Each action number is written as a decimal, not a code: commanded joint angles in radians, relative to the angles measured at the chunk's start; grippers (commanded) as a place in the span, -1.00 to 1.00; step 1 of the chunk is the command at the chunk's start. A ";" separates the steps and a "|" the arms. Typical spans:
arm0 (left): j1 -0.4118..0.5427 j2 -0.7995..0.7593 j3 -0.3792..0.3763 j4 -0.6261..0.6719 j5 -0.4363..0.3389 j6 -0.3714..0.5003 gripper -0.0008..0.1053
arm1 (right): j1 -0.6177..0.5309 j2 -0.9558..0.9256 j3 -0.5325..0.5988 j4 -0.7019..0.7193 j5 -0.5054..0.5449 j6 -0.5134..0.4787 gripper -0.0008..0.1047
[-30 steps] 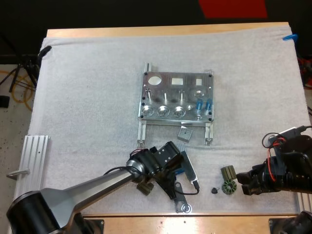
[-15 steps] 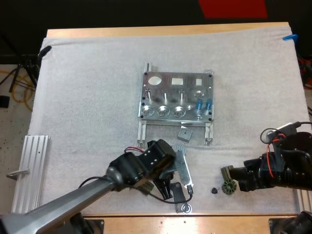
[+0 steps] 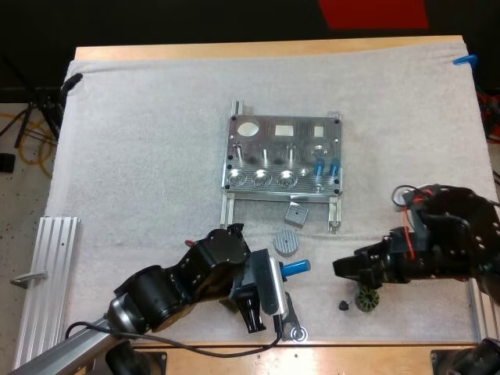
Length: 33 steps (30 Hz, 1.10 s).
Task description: Load cells from right to left
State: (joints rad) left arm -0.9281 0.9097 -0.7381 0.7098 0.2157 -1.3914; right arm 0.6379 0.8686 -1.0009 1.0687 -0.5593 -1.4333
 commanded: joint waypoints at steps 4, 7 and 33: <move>-0.003 -0.026 -0.004 0.003 0.038 0.006 -0.98 | -0.006 0.062 -0.002 -0.049 -0.099 0.024 0.09; -0.003 -0.026 -0.004 0.003 0.053 0.006 -0.98 | -0.006 0.094 -0.002 -0.057 -0.124 0.024 0.09; -0.003 -0.026 -0.004 -0.114 0.097 -0.033 -0.98 | -0.004 0.164 0.051 -0.196 -0.177 0.142 0.09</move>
State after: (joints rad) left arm -0.9281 0.8898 -0.7381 0.6131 0.3024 -1.4132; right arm 0.6379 1.0332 -0.9474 0.8889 -0.7222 -1.2926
